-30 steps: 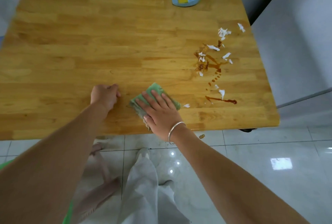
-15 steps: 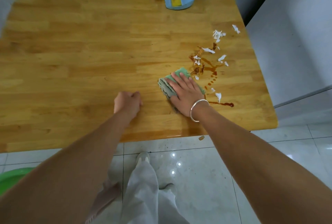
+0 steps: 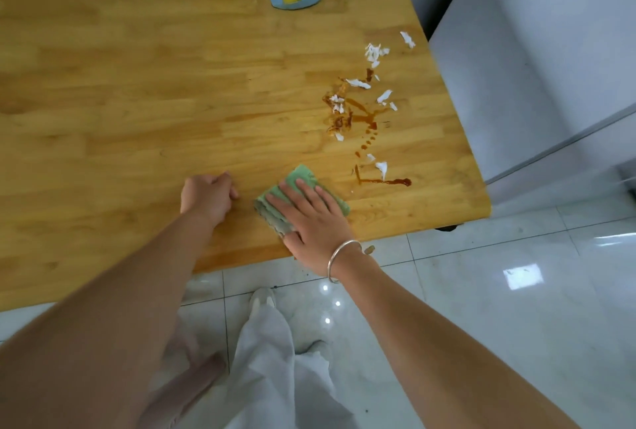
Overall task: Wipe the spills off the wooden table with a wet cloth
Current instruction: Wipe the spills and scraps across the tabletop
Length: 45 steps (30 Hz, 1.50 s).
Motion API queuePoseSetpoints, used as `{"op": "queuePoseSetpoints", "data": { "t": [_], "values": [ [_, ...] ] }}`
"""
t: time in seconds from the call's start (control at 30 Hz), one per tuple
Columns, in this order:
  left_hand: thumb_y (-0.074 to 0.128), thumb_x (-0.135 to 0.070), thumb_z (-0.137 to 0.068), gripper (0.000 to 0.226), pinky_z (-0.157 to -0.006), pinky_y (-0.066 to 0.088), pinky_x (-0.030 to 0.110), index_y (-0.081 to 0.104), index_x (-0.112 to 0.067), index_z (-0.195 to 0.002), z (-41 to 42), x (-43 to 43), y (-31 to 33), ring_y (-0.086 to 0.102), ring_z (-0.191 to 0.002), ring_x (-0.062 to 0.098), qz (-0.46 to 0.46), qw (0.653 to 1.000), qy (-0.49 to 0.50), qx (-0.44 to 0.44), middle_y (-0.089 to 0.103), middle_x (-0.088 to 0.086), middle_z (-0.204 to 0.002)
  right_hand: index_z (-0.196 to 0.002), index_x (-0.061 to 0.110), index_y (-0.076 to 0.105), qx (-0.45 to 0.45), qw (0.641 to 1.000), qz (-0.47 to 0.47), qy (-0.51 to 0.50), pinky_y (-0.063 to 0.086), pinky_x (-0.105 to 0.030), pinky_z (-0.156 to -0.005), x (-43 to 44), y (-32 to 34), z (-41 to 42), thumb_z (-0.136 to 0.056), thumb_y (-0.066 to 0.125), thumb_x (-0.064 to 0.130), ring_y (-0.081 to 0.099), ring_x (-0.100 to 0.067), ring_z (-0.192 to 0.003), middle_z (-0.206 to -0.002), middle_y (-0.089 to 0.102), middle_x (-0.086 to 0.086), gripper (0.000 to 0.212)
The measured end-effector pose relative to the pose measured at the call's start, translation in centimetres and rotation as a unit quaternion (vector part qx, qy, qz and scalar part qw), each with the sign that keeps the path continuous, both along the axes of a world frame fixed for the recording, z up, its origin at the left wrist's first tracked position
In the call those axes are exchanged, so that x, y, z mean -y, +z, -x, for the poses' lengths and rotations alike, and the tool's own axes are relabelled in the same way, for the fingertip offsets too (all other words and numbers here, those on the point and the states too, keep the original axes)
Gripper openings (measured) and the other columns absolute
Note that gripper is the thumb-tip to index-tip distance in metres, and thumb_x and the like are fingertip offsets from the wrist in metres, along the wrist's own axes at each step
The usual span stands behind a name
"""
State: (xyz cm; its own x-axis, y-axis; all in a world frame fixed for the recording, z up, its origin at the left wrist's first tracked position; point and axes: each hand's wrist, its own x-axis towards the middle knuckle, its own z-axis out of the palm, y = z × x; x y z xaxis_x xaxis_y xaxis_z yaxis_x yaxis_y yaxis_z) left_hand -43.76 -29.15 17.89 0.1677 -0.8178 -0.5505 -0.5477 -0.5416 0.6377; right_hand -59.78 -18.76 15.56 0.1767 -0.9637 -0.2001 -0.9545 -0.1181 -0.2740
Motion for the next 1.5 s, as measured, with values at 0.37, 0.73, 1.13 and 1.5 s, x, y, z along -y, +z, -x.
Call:
{"op": "queuePoseSetpoints", "data": {
  "t": [0.37, 0.73, 1.13, 1.5],
  "values": [
    [0.047, -0.031, -0.099, 0.043, -0.049, 0.036, 0.025, 0.059, -0.011, -0.062, 0.0, -0.1, 0.0, 0.042, -0.046, 0.019, -0.002, 1.0, 0.004, 0.002, 0.051, 0.005, -0.055, -0.151, 0.039, -0.005, -0.046, 0.996, -0.042, -0.071, -0.016, -0.032, -0.114, 3.6, 0.4, 7.6, -0.094, 0.03, 0.04, -0.016, -0.014, -0.146, -0.16, -0.011, 0.009, 0.066],
    [0.048, -0.028, -0.096, 0.042, -0.051, 0.037, 0.025, 0.06, -0.011, -0.06, 0.3, -0.2, 0.0, 0.045, -0.047, 0.019, 0.004, 1.0, 0.011, 0.01, 0.054, 0.004, -0.055, -0.151, 0.033, -0.009, -0.037, 0.995, -0.04, -0.078, -0.012, -0.038, -0.118, 2.1, 0.1, 5.0, -0.097, 0.028, 0.035, -0.018, -0.018, -0.146, -0.16, -0.016, 0.007, 0.065],
    [0.045, -0.032, -0.101, 0.047, -0.05, 0.041, 0.024, 0.061, -0.009, -0.063, 4.2, -0.7, 0.7, 0.047, -0.045, 0.02, 0.052, 0.996, -0.074, 0.012, 0.056, 0.005, -0.055, -0.151, 0.038, 0.011, 0.013, 0.998, 0.002, -0.056, -0.008, -0.032, -0.119, -1.3, -0.3, 5.9, -0.094, 0.04, 0.037, -0.005, -0.012, -0.148, -0.161, 0.002, 0.011, 0.064],
    [0.046, -0.034, -0.1, 0.047, -0.049, 0.039, 0.024, 0.06, -0.011, -0.061, 5.8, 0.0, -0.3, 0.044, -0.041, 0.019, 0.018, 0.998, -0.058, -0.017, 0.053, 0.003, -0.052, -0.151, 0.03, 0.014, -0.027, 0.999, -0.003, -0.038, -0.007, -0.033, -0.119, -1.5, -0.1, 9.9, -0.092, 0.043, 0.044, -0.004, -0.013, -0.148, -0.161, 0.003, 0.009, 0.067]
  ]
}}
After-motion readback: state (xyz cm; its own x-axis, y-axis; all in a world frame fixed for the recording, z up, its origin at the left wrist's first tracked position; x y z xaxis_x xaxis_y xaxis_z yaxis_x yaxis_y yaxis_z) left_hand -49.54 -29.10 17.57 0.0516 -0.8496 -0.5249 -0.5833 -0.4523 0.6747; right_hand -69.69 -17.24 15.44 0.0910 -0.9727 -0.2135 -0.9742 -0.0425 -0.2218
